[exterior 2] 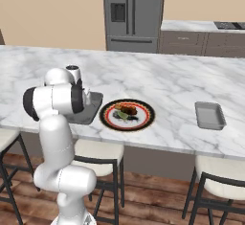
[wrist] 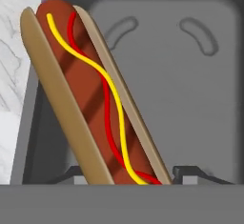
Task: Place one cooked food and one vegetable from the large plate to each tupperware container.
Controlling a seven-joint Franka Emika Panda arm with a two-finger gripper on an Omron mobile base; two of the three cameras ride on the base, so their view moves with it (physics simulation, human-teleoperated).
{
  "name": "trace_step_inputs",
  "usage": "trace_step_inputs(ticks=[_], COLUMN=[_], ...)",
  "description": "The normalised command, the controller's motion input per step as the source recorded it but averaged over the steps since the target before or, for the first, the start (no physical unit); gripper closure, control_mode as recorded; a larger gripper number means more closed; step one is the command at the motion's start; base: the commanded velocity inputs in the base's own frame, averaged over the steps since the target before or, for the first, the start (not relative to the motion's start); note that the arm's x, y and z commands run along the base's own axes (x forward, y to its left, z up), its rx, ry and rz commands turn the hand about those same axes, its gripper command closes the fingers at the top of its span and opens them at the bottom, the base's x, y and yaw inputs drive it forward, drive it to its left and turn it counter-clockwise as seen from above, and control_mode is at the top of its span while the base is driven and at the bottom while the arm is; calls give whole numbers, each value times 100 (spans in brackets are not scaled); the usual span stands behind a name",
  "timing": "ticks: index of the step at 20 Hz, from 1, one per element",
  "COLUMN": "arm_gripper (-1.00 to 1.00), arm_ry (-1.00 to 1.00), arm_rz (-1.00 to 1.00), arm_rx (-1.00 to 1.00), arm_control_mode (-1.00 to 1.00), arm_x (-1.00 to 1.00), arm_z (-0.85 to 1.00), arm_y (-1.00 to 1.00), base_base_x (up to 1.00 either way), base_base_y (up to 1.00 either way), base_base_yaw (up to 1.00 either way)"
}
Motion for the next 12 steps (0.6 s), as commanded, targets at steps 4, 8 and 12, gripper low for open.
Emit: trace_step_inputs(ticks=[4, 8, 12], arm_gripper=[100, 100, 100], arm_ry=[0, 0, 0], arm_rz=[-3, 0, 0], arm_rx=[0, 0, 0], arm_control_mode=[-100, -100, -100], arm_x=[18, 0, 0], arm_z=[-33, -33, -30], arm_y=[2, 0, 0], base_base_x=[0, 0, 0], base_base_y=[0, 0, 0], base_base_yaw=[0, 0, 0])
